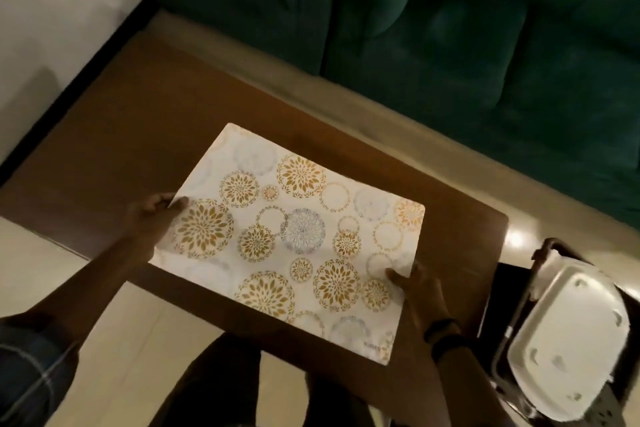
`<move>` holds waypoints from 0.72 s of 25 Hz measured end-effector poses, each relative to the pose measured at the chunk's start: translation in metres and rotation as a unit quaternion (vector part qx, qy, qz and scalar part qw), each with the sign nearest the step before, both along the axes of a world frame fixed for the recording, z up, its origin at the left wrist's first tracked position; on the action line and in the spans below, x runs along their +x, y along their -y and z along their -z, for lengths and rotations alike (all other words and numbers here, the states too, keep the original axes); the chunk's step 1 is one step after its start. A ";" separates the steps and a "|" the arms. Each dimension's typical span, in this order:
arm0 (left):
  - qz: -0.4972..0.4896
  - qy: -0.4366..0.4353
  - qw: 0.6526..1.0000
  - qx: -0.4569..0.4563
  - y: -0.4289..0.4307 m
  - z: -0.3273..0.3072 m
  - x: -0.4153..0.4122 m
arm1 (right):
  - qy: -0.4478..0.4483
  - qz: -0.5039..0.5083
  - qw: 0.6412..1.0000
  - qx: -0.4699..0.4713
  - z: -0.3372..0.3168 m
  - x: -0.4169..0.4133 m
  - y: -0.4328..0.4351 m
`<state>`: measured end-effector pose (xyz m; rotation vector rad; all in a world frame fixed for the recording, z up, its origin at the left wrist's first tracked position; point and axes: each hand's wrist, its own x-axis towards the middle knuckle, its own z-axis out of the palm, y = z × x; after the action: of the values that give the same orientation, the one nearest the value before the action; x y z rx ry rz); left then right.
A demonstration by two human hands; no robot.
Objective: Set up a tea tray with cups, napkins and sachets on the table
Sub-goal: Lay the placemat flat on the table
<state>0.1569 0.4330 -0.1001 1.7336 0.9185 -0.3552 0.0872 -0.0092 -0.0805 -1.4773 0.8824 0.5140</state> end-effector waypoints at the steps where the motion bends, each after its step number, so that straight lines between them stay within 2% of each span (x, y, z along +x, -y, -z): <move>1: -0.003 -0.007 1.000 -0.003 -0.006 0.015 0.001 | 0.004 -0.005 1.000 -0.023 0.018 0.001 -0.004; 5: -0.019 0.000 1.000 0.004 -0.025 0.069 0.012 | -0.004 0.015 0.998 -0.059 0.072 0.004 -0.040; 9: 0.005 0.023 0.997 0.070 -0.039 0.095 0.025 | 0.017 0.025 0.993 -0.117 0.097 0.016 -0.059; 11: 0.072 0.018 0.992 0.104 -0.041 0.101 0.024 | 0.002 -0.055 0.964 -0.259 0.106 0.021 -0.069; 12: 0.146 0.027 0.977 0.156 -0.041 0.104 0.020 | -0.007 -0.141 0.928 -0.344 0.108 0.020 -0.074; 13: 0.241 0.033 0.947 0.209 -0.038 0.105 0.014 | 0.004 -0.214 0.898 -0.385 0.109 0.015 -0.079; 14: 0.332 0.043 0.912 0.238 -0.034 0.105 0.007 | 0.016 -0.264 0.887 -0.378 0.110 0.009 -0.087; 16: 0.470 0.038 0.854 0.220 -0.027 0.108 -0.005 | 0.005 -0.345 0.873 -0.345 0.116 -0.003 -0.104; 18: 0.525 0.025 0.823 0.216 -0.022 0.118 -0.014 | -0.027 -0.400 0.843 -0.359 0.129 -0.018 -0.114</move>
<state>0.1430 0.4549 -0.2179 2.5579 -0.1289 -0.8469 0.0691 0.1047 -0.2096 -2.5609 0.4592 0.8906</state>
